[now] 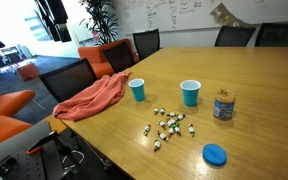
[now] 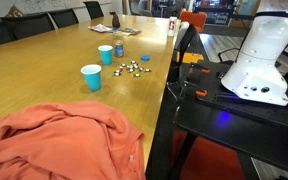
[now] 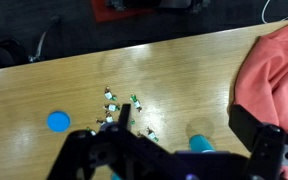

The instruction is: Put one candy in each cup

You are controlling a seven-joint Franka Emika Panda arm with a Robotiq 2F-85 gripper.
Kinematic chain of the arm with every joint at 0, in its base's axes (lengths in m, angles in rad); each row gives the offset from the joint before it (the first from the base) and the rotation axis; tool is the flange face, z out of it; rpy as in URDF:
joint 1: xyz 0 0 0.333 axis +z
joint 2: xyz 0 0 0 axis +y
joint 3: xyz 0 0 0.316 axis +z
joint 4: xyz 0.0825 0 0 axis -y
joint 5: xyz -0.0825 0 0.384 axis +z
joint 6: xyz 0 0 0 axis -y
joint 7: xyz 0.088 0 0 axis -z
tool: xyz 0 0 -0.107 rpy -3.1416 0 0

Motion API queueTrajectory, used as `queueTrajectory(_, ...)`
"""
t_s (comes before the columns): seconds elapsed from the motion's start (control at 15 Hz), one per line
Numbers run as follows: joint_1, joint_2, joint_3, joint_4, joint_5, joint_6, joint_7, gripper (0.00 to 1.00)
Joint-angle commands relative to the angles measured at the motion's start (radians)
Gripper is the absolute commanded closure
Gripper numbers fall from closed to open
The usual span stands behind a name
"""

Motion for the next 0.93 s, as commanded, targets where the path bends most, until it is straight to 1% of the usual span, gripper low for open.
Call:
queueTrajectory(0.0, 0.001, 0.0, 0.0, 0.002, 0.0, -0.002, 0.001, 0.0)
queueTrajectory(0.47, 0.001, 0.0, 0.0, 0.002, 0.0, -0.002, 0.001, 0.0)
queueTrajectory(0.53, -0.01, 0.011, 0.006, 0.0, -0.015, 0.03, 0.021, 0.0)
queueTrajectory(0.73, -0.015, 0.068, -0.005, 0.003, -0.012, 0.106, 0.014, 0.0)
queueTrajectory(0.87, -0.025, 0.127, -0.004, -0.006, -0.027, 0.217, 0.02, 0.0)
